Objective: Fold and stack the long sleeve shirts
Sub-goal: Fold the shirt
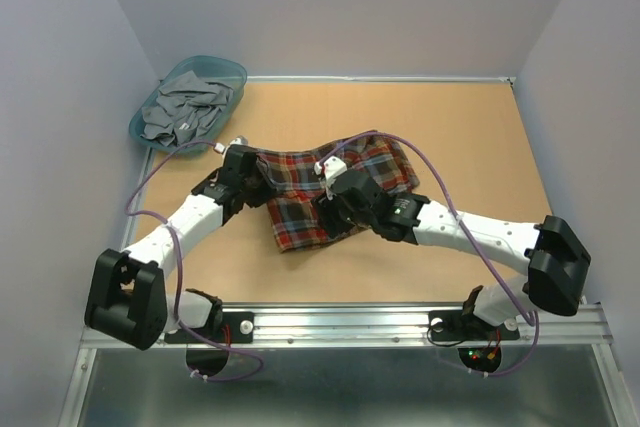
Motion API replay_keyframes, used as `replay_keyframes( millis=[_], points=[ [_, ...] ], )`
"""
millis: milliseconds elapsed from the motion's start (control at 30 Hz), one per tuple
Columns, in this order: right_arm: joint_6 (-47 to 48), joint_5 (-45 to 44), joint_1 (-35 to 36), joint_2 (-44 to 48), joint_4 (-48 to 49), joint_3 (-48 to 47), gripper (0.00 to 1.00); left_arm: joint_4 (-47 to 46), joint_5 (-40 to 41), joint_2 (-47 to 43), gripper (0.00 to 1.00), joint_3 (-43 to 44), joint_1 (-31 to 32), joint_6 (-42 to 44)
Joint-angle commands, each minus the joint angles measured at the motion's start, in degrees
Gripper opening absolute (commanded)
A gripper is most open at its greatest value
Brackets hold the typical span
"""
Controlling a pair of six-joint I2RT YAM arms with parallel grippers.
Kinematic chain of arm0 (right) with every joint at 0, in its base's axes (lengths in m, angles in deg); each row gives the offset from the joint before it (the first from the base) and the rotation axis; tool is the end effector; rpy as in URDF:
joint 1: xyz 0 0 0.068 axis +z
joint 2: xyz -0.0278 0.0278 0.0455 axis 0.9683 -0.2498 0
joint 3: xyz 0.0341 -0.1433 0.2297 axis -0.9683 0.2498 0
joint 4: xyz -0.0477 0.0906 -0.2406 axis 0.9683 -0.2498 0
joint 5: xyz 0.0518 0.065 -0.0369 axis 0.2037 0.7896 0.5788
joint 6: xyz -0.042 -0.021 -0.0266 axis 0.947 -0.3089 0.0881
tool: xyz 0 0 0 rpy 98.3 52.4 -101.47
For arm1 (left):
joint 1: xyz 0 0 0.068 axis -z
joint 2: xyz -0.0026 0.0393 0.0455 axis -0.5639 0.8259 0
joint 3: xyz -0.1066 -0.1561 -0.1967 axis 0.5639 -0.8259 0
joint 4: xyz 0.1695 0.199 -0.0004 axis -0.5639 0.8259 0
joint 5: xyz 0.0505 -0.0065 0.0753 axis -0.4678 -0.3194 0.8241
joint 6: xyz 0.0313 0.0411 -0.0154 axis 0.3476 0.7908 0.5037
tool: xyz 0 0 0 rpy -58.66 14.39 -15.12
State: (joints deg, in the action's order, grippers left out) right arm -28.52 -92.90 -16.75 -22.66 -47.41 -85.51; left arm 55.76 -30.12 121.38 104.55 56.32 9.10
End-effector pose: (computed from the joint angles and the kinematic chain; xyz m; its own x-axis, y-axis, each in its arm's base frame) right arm 0.1715 0.2721 0.2643 -0.4748 -0.4085 -0.7795 -0.7012 0.7109 0.0546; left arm 0.2509 -0.1033 0.2253 -0.6915 -0.5051 -0.5165 -0.1347 0.7926 -0.5947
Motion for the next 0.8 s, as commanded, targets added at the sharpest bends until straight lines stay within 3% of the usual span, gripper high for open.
replay_keyframes(
  millis=[0, 167, 333, 433, 767],
  points=[
    [-4.0, -1.9, -3.0, 1.6, -1.2, -3.5, 0.58, 18.1, 7.0, -3.3, 0.03, 7.8, -1.0, 10.2],
    [-8.2, 2.6, -8.5, 1.6, -2.0, -3.2, 0.56, 30.2, 12.6, -1.7, 0.04, 16.4, -1.6, 16.3],
    [-9.5, 7.8, -9.7, -1.6, -2.0, -4.5, 0.52, 38.6, 17.0, 4.3, 0.06, 27.3, -2.1, 20.5],
    [-11.8, 8.7, -10.1, -3.7, -1.7, -5.3, 0.43, 41.7, 17.8, 8.0, 0.07, 33.6, -2.1, 21.2],
    [-22.5, 10.5, -14.3, -7.3, 2.5, -5.6, 0.39, 45.9, 23.3, 17.6, 0.07, 45.3, -1.9, 24.9]
  ],
)
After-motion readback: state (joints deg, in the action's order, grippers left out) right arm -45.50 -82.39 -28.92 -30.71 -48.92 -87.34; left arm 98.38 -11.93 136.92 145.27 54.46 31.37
